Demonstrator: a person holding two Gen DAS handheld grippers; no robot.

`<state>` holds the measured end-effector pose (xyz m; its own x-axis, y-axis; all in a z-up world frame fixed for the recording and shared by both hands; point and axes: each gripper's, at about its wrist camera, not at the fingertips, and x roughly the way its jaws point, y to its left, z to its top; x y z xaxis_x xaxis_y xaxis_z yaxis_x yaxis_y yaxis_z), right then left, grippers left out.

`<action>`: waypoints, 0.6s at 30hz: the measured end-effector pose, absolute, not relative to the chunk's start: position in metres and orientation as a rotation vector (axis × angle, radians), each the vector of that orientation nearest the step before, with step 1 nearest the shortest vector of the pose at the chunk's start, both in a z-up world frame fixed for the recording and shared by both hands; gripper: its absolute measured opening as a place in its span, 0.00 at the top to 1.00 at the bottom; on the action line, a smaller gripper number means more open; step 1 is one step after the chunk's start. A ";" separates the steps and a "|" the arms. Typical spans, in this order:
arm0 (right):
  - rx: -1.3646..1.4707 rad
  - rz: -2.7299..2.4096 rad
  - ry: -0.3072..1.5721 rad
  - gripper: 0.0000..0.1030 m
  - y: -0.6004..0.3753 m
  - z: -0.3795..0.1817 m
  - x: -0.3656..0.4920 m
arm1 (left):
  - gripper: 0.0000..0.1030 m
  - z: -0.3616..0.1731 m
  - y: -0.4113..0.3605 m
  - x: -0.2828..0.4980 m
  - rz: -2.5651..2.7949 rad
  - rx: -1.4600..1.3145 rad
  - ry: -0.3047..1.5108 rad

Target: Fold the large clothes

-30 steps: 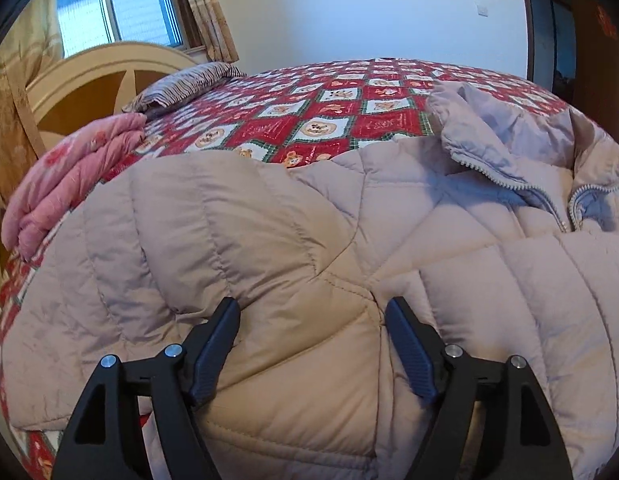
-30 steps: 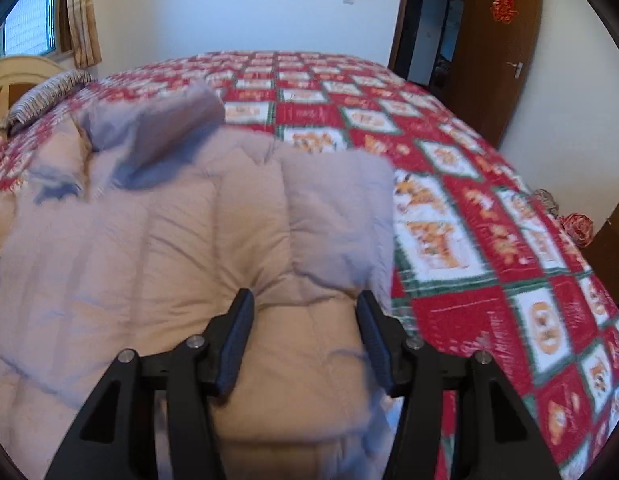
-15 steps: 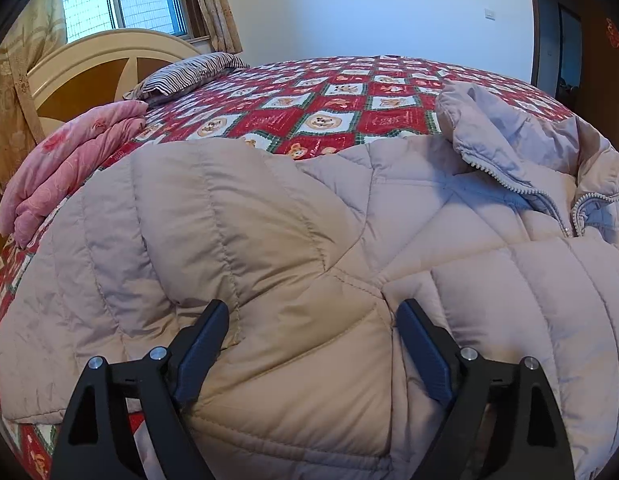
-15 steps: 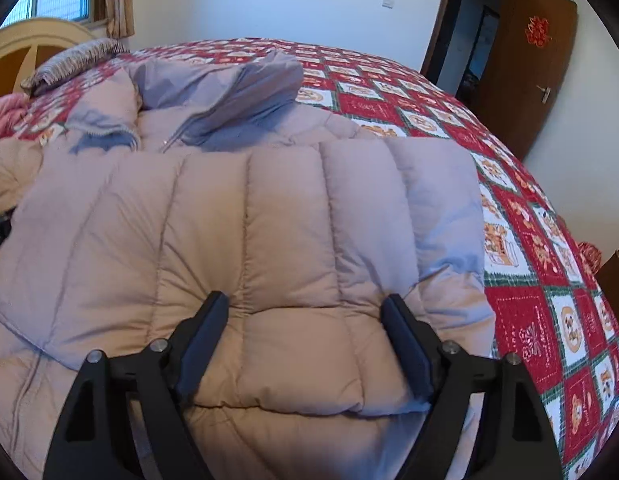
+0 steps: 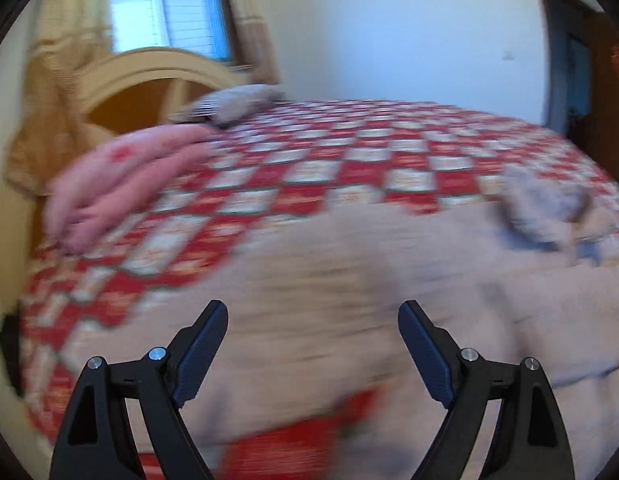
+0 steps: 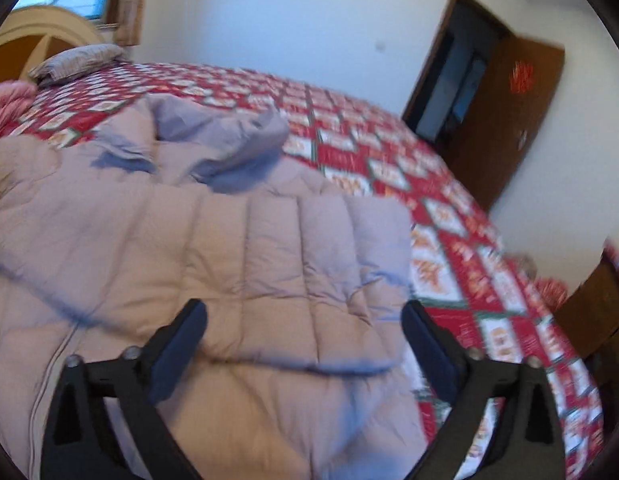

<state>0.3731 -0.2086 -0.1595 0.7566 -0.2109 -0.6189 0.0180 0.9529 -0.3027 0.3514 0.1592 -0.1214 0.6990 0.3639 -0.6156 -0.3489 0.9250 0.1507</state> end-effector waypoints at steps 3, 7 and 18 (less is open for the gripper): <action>-0.328 -0.087 0.679 0.01 -0.200 -0.155 0.342 | 0.15 -0.138 0.243 0.313 0.565 -0.012 0.738; -0.310 -0.081 0.653 0.01 -0.202 -0.158 0.317 | 0.15 -0.167 0.320 0.271 0.670 -0.190 0.807; -0.253 -0.039 0.664 0.01 -0.194 -0.160 0.292 | 0.83 -0.195 0.326 0.265 0.574 -0.249 0.806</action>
